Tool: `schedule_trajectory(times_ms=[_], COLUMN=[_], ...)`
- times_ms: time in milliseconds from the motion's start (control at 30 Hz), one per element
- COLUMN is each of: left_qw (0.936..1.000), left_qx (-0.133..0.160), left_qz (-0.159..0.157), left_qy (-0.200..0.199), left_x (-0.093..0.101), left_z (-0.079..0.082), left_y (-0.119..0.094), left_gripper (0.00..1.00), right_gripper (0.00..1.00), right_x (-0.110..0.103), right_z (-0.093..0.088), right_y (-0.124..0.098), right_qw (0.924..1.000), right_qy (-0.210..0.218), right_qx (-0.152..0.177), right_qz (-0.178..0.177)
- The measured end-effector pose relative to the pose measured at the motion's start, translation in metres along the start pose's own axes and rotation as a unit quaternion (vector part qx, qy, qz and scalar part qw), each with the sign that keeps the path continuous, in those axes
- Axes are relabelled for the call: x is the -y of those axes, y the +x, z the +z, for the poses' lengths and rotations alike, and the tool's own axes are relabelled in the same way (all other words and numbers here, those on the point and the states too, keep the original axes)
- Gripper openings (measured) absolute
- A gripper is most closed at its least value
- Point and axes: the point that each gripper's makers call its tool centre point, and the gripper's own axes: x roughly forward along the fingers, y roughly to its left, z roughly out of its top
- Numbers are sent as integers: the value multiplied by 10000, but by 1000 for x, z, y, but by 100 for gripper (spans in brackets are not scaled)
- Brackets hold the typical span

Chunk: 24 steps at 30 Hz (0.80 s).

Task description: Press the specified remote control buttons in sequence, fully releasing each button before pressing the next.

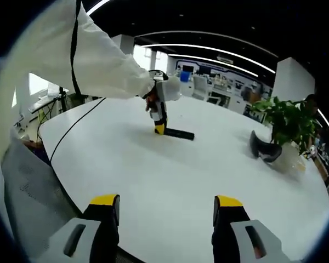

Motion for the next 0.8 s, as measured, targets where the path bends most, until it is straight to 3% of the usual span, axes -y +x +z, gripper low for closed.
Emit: schedule_trajectory(times_ms=[800], left_qw=[9988], left_qx=[-476], left_qz=[17], left_qy=[84], left_x=[51], left_z=[-17], left_y=[-5], left_gripper=[23], right_gripper=[69], right_x=[1], right_z=[5], right_y=[-4], right_qw=[9997], right_qy=[2], right_qx=[215], right_qz=[-67])
